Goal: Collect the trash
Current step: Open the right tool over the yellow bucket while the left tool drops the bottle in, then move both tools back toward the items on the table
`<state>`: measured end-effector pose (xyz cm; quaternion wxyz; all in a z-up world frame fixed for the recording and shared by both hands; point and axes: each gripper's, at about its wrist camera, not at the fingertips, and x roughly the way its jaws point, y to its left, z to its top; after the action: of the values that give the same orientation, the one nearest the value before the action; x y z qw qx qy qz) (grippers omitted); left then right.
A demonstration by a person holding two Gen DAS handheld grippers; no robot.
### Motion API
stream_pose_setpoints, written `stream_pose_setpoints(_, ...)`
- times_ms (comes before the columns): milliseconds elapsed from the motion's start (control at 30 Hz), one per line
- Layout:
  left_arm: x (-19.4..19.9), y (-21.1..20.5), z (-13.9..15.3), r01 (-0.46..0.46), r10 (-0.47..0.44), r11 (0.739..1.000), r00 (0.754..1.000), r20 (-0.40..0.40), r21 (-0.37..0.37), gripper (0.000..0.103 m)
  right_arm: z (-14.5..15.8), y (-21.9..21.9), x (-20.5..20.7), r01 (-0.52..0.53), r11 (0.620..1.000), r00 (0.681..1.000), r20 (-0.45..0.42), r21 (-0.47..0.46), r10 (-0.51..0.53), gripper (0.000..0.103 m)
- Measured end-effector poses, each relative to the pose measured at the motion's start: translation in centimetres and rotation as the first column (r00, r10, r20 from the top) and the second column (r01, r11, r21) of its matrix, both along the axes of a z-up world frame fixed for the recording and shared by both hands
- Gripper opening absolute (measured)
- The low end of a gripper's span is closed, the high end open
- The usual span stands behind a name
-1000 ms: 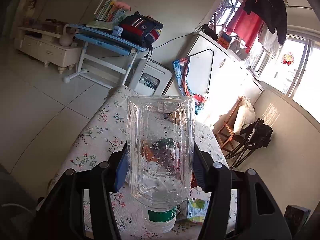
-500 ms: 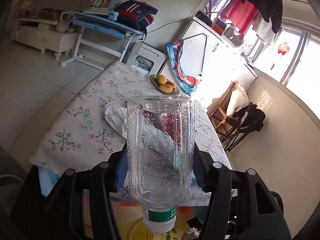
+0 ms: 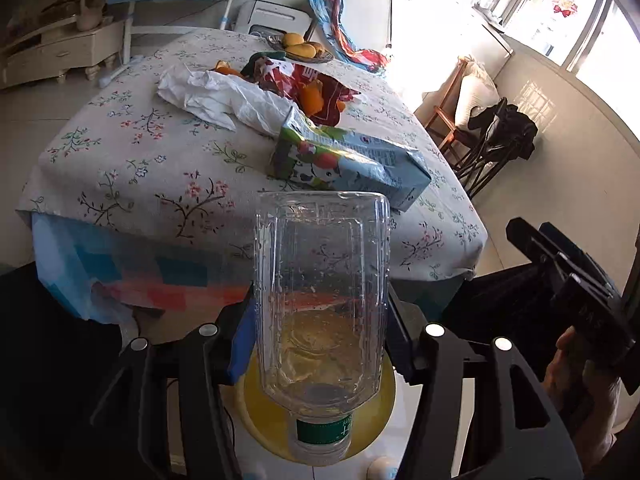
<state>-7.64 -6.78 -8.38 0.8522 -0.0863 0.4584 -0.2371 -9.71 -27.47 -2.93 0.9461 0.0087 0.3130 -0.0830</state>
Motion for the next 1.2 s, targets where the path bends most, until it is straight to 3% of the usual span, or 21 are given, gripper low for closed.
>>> stream_pose_setpoints(333, -2.4, -3.8, -2.6, 0.111, -0.103, 0.988, 0.992, -0.080, 0.105, 0.057, 1.5, 1.0, -1.1, 0.017, 0.997, 0.995, 0.102, -0.078, -0.008, 0.092)
stream_pose_setpoints(700, -2.3, -2.2, -1.0, 0.008, -0.011, 0.989, 1.000, 0.021, 0.147, 0.069, 1.7, 1.4, -1.9, -0.004, 0.997, 0.993, 0.116, -0.071, 0.012, 0.092)
stream_pose_setpoints(933, -2.4, -1.5, -0.2, -0.082, 0.057, 0.972, 0.991, 0.119, 0.219, 0.080, 1.6, 1.9, -2.1, -0.028, 0.997, 0.993, 0.115, -0.070, 0.036, 0.093)
stream_pose_setpoints(1200, -2.1, 0.6, 0.4, -0.181, 0.155, 0.964, 0.978, 0.139, 0.194, 0.084, 1.5, 2.6, -2.3, -0.052, 0.995, 0.991, 0.117, -0.085, 0.062, 0.095)
